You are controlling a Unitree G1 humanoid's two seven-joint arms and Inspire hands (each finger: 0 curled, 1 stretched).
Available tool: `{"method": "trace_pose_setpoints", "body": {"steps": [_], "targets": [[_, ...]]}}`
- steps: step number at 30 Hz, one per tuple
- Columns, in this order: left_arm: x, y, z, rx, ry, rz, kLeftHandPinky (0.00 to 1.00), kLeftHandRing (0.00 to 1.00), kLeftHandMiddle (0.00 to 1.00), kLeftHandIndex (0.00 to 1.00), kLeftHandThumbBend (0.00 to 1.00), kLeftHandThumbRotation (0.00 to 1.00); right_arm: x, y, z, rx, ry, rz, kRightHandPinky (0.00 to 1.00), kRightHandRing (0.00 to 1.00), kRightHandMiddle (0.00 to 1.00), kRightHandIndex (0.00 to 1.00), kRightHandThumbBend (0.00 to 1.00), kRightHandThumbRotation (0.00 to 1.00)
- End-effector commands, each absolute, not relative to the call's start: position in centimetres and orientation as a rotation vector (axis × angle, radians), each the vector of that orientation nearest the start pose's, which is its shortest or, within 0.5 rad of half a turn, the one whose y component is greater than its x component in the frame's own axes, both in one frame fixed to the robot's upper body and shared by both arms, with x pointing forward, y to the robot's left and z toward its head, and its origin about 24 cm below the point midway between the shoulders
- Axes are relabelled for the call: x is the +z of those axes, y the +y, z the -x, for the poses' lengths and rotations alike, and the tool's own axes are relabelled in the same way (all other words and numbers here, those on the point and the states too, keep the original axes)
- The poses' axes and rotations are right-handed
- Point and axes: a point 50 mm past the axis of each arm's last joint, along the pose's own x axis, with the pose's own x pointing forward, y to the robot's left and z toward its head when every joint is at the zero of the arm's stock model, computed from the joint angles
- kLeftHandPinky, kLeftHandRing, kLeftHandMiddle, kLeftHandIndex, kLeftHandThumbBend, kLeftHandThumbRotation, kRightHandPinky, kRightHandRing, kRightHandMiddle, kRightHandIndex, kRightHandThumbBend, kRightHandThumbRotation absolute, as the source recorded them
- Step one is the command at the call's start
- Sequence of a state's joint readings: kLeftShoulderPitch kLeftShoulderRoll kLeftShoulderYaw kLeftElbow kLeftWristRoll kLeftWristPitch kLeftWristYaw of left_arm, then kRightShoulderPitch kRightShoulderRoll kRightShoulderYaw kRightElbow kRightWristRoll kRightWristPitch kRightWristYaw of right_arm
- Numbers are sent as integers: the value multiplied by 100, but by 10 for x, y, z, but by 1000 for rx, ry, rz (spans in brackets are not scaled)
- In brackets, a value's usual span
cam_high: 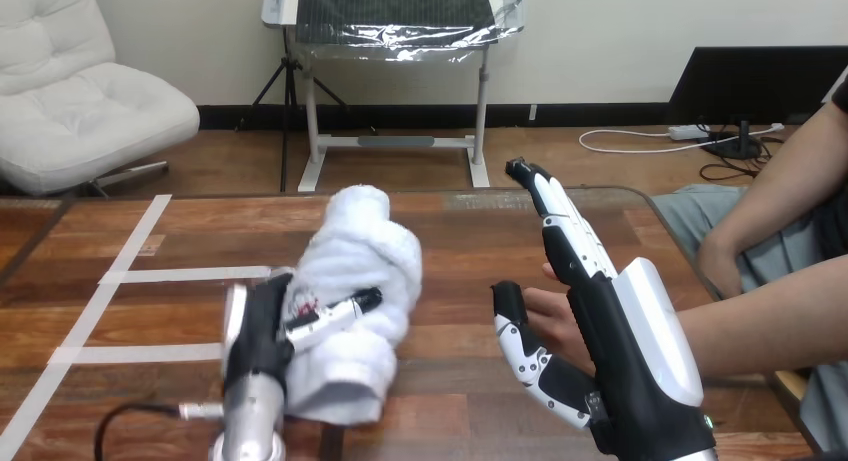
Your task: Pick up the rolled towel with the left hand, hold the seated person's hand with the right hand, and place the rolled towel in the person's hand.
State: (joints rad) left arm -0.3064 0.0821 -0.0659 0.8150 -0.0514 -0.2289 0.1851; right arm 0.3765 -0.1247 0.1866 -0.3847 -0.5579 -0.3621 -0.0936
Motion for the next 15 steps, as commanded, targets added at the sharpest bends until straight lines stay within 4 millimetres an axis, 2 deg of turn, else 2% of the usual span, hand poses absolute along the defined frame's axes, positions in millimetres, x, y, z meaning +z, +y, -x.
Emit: {"method": "trace_pose_setpoints", "body": {"steps": [1, 15], "targets": [[17, 129, -292, 1, -75, 439, 26, 33, 38, 47, 81, 11, 100, -122, -180, 94, -524, 574, 100, 100, 100, 97, 2, 0], [23, 116, -283, -123, -127, 641, 25, 32, 37, 46, 81, 9, 100, -126, -182, 85, -531, 570, 100, 100, 100, 98, 8, 0]]}}
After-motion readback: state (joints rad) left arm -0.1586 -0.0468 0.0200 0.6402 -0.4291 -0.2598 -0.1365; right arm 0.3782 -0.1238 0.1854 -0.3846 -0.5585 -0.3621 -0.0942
